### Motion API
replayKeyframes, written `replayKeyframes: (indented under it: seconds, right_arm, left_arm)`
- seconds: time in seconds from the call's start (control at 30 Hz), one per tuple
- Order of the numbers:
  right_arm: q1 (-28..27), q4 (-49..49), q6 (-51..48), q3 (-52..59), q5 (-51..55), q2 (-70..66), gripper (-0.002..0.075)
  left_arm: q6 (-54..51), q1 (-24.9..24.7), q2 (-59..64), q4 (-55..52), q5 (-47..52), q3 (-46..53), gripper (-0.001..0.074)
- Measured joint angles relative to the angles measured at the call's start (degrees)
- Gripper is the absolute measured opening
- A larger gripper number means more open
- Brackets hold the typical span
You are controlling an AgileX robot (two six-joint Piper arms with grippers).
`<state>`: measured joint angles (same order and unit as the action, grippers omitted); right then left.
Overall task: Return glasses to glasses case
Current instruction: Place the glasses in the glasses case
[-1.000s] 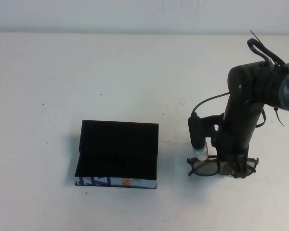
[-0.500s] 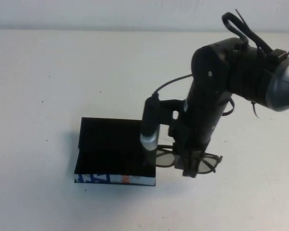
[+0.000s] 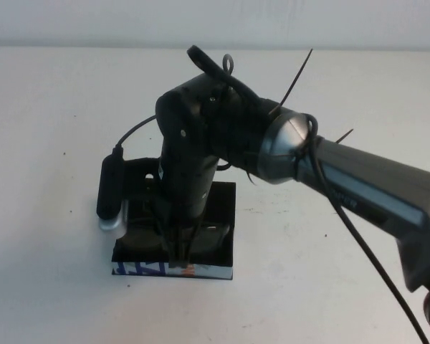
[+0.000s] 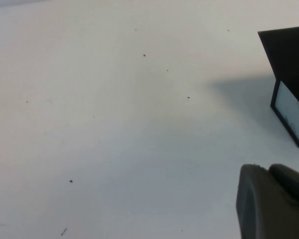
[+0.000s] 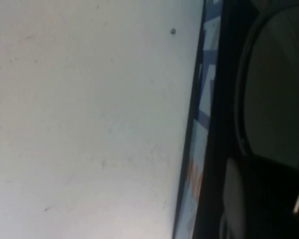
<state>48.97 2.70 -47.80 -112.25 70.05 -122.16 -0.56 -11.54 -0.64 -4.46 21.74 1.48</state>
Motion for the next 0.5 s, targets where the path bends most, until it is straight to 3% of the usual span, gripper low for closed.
replayKeyframes:
  seconds: [0.5]
  right_arm:
    - [0.08, -1.87, -0.80, -1.51, 0.04, -3.89, 0.0073]
  left_arm:
    - [0.00, 0.00, 0.00, 0.00, 0.00, 0.00, -0.0001]
